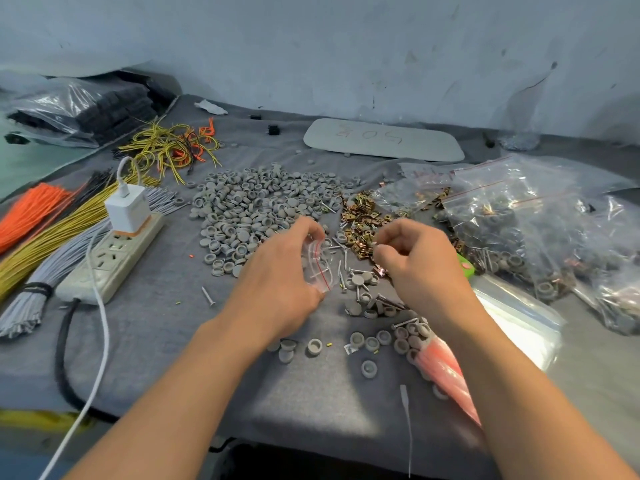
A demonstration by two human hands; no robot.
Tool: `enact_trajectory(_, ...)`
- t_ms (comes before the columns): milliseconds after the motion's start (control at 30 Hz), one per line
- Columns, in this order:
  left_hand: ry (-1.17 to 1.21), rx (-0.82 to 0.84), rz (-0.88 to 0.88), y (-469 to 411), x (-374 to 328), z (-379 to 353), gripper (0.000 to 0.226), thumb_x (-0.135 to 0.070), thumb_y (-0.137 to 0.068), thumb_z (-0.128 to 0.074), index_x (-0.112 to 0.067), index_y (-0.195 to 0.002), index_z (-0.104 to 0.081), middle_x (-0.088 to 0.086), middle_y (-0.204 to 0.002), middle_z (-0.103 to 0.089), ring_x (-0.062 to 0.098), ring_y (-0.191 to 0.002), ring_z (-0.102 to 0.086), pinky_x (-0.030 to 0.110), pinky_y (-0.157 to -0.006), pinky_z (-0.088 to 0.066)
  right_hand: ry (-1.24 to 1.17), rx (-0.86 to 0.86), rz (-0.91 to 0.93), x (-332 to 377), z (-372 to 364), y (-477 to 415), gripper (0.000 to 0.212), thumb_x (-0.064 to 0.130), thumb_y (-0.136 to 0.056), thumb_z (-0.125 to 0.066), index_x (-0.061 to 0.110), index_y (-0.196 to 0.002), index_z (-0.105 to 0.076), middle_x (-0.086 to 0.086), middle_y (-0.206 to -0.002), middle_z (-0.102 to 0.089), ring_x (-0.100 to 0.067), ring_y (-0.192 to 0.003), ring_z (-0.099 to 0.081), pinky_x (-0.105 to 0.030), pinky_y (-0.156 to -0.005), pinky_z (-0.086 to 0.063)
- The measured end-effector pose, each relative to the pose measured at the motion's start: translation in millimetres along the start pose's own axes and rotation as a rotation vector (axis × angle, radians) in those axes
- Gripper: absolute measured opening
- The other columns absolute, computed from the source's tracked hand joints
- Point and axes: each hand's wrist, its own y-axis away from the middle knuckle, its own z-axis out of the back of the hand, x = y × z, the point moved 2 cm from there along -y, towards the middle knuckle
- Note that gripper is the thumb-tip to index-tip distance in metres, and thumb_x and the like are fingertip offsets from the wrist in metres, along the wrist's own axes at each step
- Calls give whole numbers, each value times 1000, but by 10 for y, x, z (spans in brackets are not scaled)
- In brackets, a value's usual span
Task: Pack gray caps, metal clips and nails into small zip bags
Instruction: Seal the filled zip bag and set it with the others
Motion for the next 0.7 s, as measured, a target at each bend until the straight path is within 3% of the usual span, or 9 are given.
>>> enact_trajectory(67,1,6,6,0,-22,-16,59,-19,-76,-81,-44,-117,-46,-13,-110,-62,14,-95,-59,33,-78,-47,-221,22,-5,74,-29,48,20,13,-91,-71,32,-94,-73,5,-71,-73,-10,-54,-54,-26,-54,-45)
enact_trajectory(200,-4,19,18,-10,-69,-34,64,-18,-72,-83,-48,-114,-44,-12,-106,-63,14,-87,-58,32,-72,-45,-318,73,33,227,-176,127,16,7,-83,-77,23,-81,-78,4,-65,-74,-8,-49,-57,-22,-51,-44)
enact_trajectory(367,60,29,0,-7,-74,-22,62,-22,-70,-84,-48,-110,-45,-13,-98,-65,6,-82,-59,25,-62,-42,-296,60,36,308,-300,154,13,13,-81,-81,25,-76,-81,8,-67,-76,-4,-55,-65,-23,-54,-49)
enact_trajectory(467,101,10,3,-16,-37,1,61,-21,-69,-85,-47,-109,-47,-15,-97,-67,3,-81,-61,24,-65,-47,-225,50,71,323,-309,141,14,20,-82,-82,34,-79,-84,15,-69,-75,-3,-64,-68,-22,-57,-52)
enact_trajectory(600,169,-51,-5,-24,34,62,61,-21,-69,-87,-48,-107,-48,-20,-94,-67,-8,-87,-59,6,-66,-41,-307,-6,77,259,-192,68,12,18,-84,-79,29,-80,-84,14,-60,-71,-1,-48,-55,-18,-50,-42)
enact_trajectory(700,236,-93,3,-18,89,125,62,-17,-70,-88,-46,-109,-50,-26,-101,-67,-3,-87,-62,9,-71,-44,-206,-132,16,110,-34,-13,14,22,-83,-79,31,-73,-82,14,-62,-72,1,-47,-55,-23,-55,-43)
